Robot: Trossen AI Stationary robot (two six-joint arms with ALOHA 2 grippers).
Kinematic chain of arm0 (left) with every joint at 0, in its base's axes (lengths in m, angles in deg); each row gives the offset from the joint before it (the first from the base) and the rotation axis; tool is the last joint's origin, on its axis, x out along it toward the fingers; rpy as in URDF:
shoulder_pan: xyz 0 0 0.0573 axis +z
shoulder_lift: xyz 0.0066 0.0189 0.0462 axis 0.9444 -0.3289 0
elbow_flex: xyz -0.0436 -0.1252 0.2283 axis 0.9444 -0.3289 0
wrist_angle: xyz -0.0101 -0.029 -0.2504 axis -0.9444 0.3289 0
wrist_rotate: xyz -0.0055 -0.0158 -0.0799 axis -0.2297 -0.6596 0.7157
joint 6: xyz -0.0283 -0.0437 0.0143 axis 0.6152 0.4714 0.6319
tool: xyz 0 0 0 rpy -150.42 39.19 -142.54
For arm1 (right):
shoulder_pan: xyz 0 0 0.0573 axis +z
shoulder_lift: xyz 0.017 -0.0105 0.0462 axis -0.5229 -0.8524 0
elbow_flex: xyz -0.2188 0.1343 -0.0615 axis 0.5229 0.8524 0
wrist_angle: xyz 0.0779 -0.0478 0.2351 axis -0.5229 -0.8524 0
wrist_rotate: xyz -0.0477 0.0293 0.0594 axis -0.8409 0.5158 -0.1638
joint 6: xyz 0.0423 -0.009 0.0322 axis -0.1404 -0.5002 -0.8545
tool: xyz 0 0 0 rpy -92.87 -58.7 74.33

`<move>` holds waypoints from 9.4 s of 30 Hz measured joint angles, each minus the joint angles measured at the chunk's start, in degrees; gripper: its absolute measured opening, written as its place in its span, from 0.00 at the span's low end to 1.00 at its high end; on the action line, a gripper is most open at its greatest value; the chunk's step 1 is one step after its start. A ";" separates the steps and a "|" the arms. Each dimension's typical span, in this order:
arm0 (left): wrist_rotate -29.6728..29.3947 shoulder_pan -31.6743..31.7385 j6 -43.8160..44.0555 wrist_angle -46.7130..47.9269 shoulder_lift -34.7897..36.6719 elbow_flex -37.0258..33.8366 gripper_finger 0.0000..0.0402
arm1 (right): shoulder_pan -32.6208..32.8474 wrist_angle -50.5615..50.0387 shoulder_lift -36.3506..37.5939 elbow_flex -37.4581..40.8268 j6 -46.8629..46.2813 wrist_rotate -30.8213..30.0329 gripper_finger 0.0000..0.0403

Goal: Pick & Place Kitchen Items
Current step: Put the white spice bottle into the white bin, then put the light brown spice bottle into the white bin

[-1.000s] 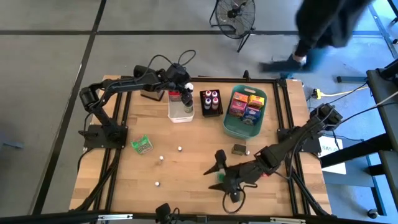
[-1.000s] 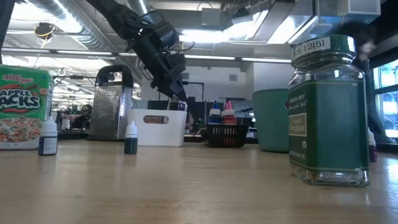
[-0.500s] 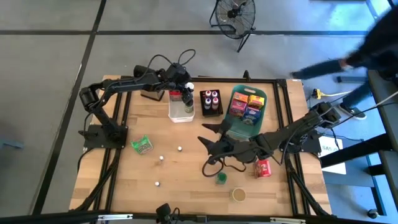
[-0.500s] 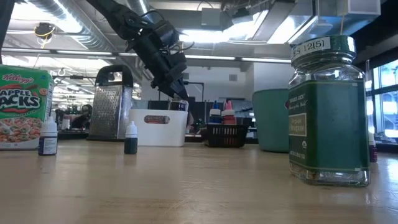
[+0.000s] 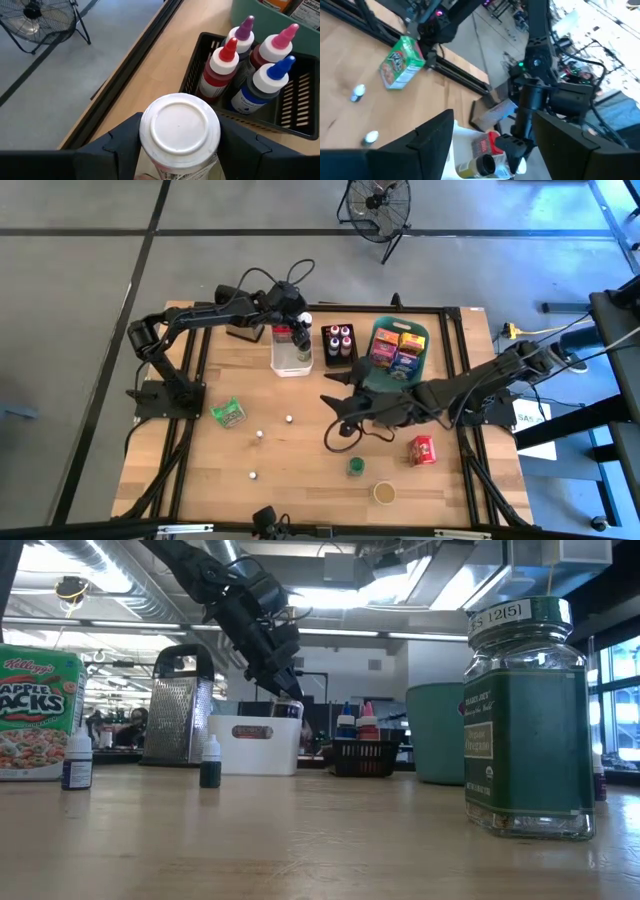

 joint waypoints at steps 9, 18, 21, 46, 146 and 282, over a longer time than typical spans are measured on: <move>0.63 0.85 0.15 -12.20 -0.14 -7.06 0.53 | -0.88 -4.72 0.30 0.00 -0.82 1.52 0.67; 4.59 2.76 -1.36 -13.26 -0.04 -7.75 0.53 | -1.19 -6.99 0.30 0.00 -3.77 1.55 0.67; 4.46 2.99 -1.82 -13.61 -0.02 -8.47 0.53 | -1.69 -6.97 0.30 0.00 -3.94 1.54 0.67; 4.48 2.95 -2.87 -16.36 1.73 -9.33 0.61 | -5.66 -7.24 0.28 0.02 -4.92 8.01 0.67; -14.29 -39.86 18.93 -9.67 21.86 -9.36 0.73 | 19.71 -41.07 11.63 1.66 -35.67 47.75 0.67; -19.28 -44.39 23.70 -5.23 20.90 -9.31 0.73 | 49.24 -16.06 0.56 16.24 -73.88 3.54 0.99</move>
